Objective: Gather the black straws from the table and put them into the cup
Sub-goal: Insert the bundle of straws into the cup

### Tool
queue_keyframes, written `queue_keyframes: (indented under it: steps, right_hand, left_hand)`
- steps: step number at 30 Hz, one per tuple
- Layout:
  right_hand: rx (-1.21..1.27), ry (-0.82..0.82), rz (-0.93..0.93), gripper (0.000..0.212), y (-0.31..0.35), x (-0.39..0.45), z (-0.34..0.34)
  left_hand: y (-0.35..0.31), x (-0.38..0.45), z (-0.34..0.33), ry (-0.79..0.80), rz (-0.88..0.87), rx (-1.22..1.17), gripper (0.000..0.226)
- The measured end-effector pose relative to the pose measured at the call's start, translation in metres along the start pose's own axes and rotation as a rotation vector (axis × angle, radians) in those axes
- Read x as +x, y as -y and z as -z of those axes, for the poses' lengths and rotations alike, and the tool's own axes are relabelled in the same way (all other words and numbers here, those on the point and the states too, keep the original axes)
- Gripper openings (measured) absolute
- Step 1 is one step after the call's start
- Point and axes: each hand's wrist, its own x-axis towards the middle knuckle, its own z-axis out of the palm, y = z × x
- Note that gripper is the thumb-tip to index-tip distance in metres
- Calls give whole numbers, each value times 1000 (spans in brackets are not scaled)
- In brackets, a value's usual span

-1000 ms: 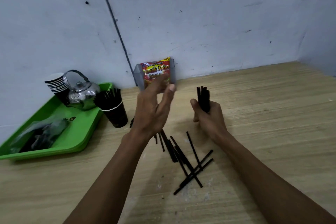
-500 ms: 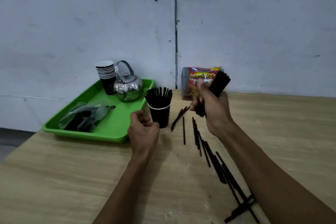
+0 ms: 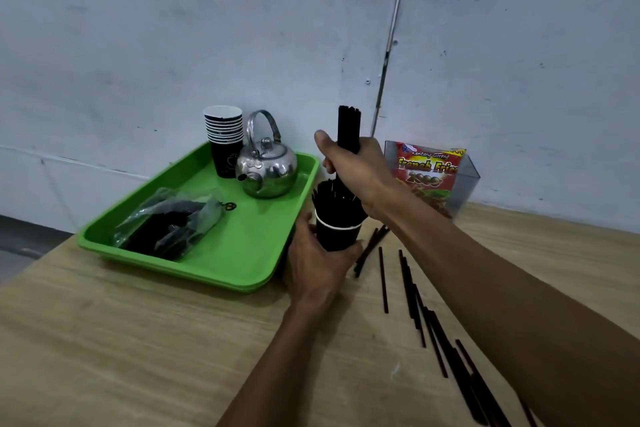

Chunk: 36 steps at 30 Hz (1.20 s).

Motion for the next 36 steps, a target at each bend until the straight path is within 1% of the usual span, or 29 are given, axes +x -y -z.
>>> queue_keyframes:
  steps: [4, 6, 10, 15, 18, 23, 25, 30, 33, 36]
  right_hand:
    - [-40, -15, 27, 35, -4, 5, -4]
    - [-50, -17, 21, 33, -5, 6, -5]
    - [-69, -39, 11, 44, -6, 5, -2]
    - [-53, -26, 8, 35, -1, 0, 4]
    - [-40, -6, 1, 42, 3, -3, 8]
    - [1, 35, -109, 55, 5, -4, 16]
    - [-5, 39, -97, 57, 3, -6, 16]
    - [-50, 100, -17, 49, -6, -13, 22]
    - [3, 179, -25, 42, -15, -16, 24]
    - [100, 228, -53, 30, -20, -18, 26]
  left_hand:
    - [0, 4, -2, -9, 21, 65, 72]
    - [1, 4, -2, -5, 28, 74, 66]
    - [4, 3, -2, 2, 30, 68, 65]
    - [5, 4, -1, 4, 30, 65, 65]
    - [5, 3, -1, 13, 29, 61, 64]
    - [7, 3, 0, 13, 18, 59, 62]
    - [8, 3, 0, 13, 15, 64, 63]
    - [7, 3, -1, 3, 7, 64, 61]
    - [7, 3, -1, 3, 15, 71, 61]
    - [6, 3, -2, 2, 21, 76, 61]
